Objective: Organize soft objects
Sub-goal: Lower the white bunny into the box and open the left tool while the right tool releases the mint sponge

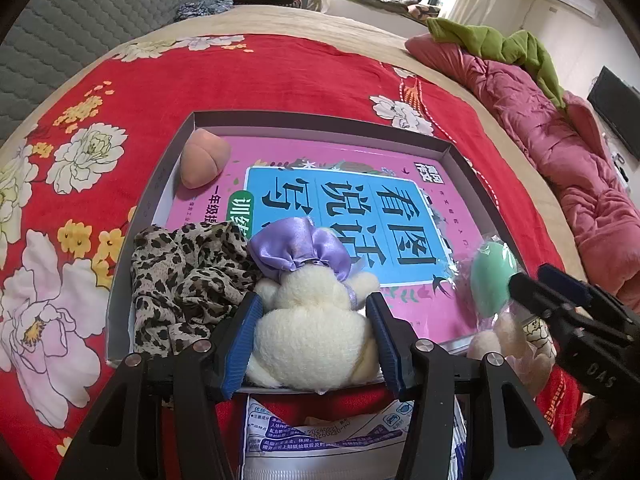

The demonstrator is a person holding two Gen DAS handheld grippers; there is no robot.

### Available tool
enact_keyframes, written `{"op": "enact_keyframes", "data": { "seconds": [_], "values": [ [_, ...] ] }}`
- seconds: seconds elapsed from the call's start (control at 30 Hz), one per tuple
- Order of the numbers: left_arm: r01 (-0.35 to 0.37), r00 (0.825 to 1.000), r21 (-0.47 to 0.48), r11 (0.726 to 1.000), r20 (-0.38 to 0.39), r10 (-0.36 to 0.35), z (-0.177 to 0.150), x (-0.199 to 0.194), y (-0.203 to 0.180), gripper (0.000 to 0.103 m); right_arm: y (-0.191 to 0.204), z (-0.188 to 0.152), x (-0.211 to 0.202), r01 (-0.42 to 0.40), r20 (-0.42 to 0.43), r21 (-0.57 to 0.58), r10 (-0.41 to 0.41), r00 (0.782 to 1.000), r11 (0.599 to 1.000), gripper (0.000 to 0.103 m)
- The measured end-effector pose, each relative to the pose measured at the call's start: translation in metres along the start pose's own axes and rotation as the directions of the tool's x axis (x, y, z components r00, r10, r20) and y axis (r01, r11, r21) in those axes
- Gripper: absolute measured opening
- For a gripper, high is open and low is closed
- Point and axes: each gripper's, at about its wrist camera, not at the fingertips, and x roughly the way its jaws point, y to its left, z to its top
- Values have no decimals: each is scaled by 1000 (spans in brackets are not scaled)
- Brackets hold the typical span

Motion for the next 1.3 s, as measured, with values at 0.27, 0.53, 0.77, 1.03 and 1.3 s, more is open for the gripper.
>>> {"op": "enact_keyframes", "data": {
  "seconds": [0.27, 0.53, 0.77, 1.03, 1.3],
  "values": [
    [25, 1000, -7, 1000, -7, -25, 1, 0, 1, 56, -21, -8, -26, -23, 72, 106, 15, 997, 994, 63],
    [47, 999, -8, 999, -8, -47, 3, -2, 1, 59, -39, -14, -39, -14, 99, 161, -2, 995, 987, 63],
    [56, 998, 4, 998, -10, -56, 3, -4, -3, 61, -45, -19, -39, -19, 86, 189, 3, 996, 982, 63],
    [84, 996, 0, 996, -9, -84, 5, -8, -2, 65, -42, -21, -42, -18, 93, 174, 1, 996, 985, 63],
    [85, 996, 16, 996, -22, -84, 2, -14, -4, 72, -36, -20, -44, -36, 95, 161, 20, 995, 986, 64]
  ]
}}
